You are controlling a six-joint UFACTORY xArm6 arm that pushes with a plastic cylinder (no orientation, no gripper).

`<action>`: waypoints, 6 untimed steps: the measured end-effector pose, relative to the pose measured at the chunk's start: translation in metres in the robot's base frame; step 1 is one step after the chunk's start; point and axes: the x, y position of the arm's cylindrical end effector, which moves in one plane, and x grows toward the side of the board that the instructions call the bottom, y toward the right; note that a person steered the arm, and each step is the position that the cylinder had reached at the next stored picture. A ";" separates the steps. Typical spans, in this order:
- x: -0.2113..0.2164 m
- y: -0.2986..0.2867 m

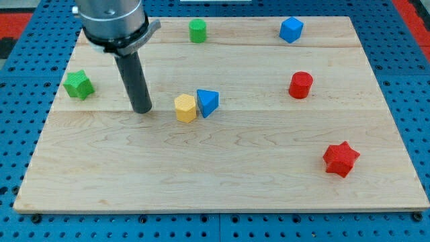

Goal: Drag the hexagon to the bottom side of the board

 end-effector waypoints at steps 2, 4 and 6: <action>0.012 0.090; 0.064 0.137; 0.099 0.112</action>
